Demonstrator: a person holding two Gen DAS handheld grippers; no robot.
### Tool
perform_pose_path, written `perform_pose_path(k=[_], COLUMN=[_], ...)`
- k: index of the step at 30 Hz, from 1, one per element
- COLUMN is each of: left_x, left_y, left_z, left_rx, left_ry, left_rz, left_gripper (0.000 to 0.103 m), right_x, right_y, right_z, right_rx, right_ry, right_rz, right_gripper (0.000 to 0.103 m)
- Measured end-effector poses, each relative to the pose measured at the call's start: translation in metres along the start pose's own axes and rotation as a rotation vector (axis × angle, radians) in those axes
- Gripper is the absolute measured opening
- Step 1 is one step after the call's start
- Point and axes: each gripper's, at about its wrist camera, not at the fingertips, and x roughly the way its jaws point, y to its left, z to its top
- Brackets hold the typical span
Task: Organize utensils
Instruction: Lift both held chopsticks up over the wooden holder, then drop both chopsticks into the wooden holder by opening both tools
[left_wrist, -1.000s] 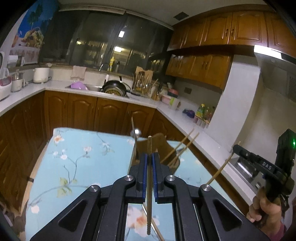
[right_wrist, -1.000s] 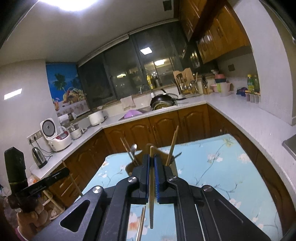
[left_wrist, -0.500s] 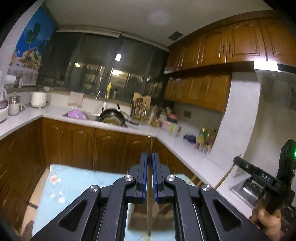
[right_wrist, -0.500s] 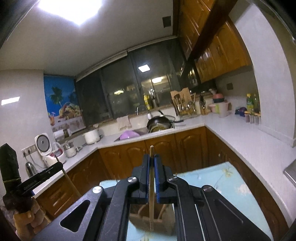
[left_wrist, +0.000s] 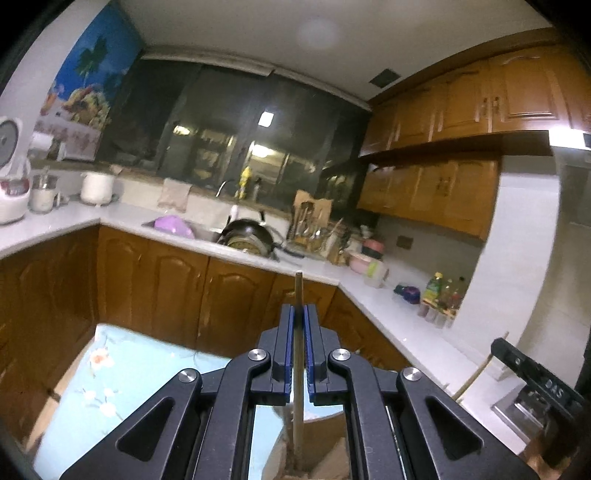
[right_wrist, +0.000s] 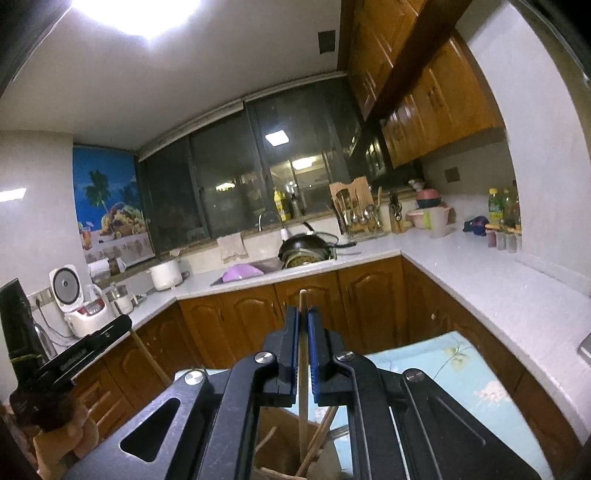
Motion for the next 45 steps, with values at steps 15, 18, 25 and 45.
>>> perform_pose_path(k=[15,18,25,45], left_x=[0.050,0.053,0.049,-0.057], left_y=[0.001,0.003,0.006,0.022], left_z=[-0.019,-0.012,-0.001,-0.016], left_rx=[0.021,0.007,0.015,-0.038], left_ry=[0.135,0.154,0.162,0.148], left_rz=[0.005,-0.001,-0.001,0.023], left_gripper=[0.004,0.005,0.005,0.067], right_x=[0.022,0.022,0.024,-0.055], right_y=[-0.014,-0.013,-0.013,-0.012], right_z=[-0.048,-0.048,-0.047,-0.036], right_rx=[0.024,0.025,0.034,0.110], right_ry=[0.134,0.143,0.156,0.040], right_rz=[-0.016,-0.013,-0.010,0.076], right_gripper=[0.006,0.006,0.006,0.087])
